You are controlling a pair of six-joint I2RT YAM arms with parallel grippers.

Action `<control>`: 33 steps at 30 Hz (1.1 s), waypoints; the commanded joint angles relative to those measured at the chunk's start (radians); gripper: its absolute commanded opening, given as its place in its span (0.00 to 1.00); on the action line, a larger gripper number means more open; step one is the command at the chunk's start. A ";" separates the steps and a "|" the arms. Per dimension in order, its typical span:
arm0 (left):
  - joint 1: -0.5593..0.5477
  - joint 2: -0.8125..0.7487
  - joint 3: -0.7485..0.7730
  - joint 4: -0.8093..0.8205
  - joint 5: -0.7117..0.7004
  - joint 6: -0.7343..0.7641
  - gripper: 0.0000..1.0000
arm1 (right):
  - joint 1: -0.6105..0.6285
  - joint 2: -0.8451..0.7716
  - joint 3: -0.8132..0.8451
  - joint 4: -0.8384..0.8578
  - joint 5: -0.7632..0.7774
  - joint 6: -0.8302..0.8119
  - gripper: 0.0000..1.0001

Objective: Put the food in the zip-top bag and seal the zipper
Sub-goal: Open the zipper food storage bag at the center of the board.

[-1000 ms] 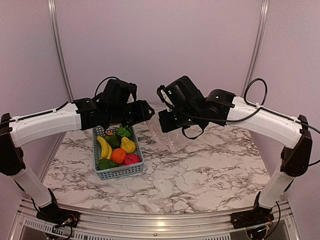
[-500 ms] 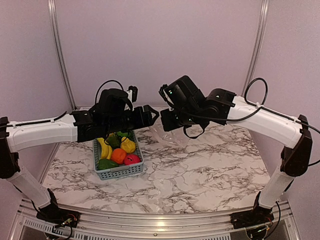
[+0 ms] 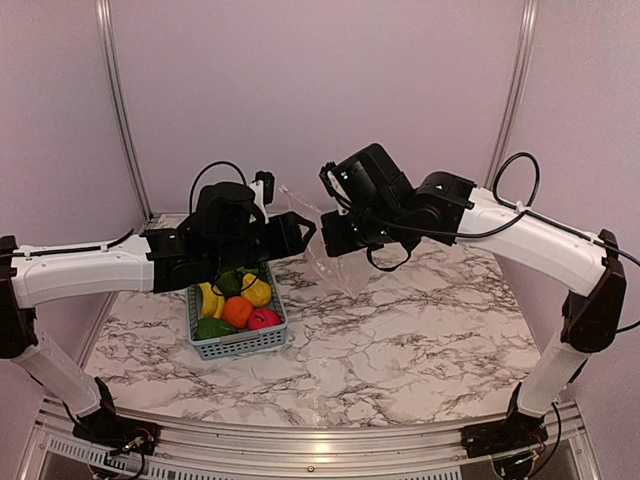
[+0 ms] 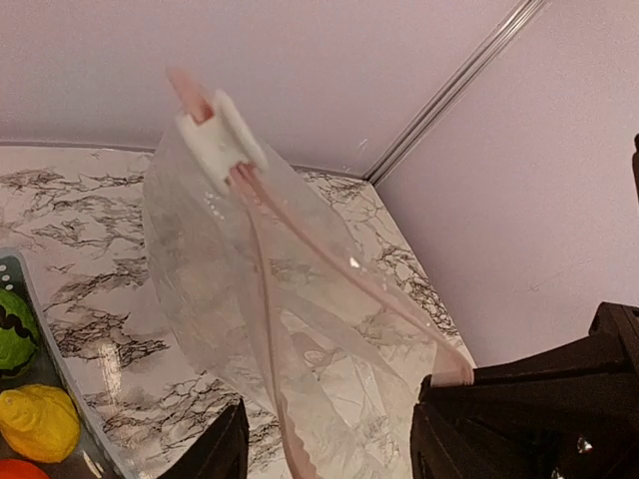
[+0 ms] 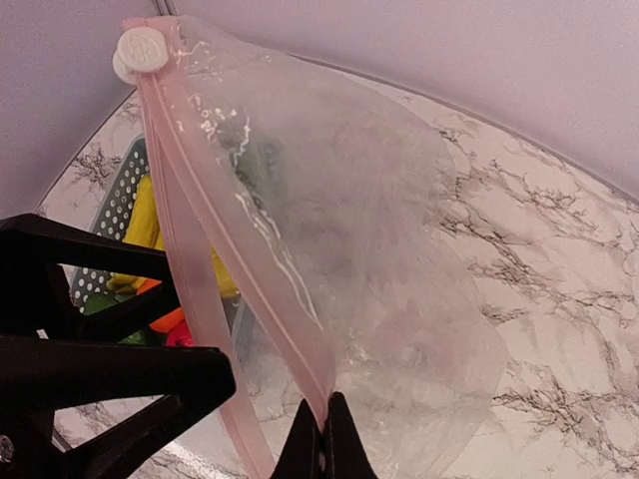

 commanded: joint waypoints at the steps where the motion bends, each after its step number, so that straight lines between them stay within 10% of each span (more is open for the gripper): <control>1: 0.009 0.071 0.084 -0.078 -0.033 -0.022 0.53 | -0.006 -0.022 0.039 0.022 -0.036 -0.001 0.00; 14: 0.030 0.211 0.311 -0.425 -0.063 -0.132 0.00 | -0.006 -0.012 0.108 -0.094 0.144 -0.019 0.00; 24: 0.028 0.185 0.286 -0.217 0.037 -0.058 0.00 | -0.023 0.055 0.159 -0.103 0.149 -0.038 0.26; 33: 0.028 0.162 0.248 -0.146 0.055 -0.058 0.00 | -0.063 0.101 0.173 -0.107 0.080 -0.035 0.29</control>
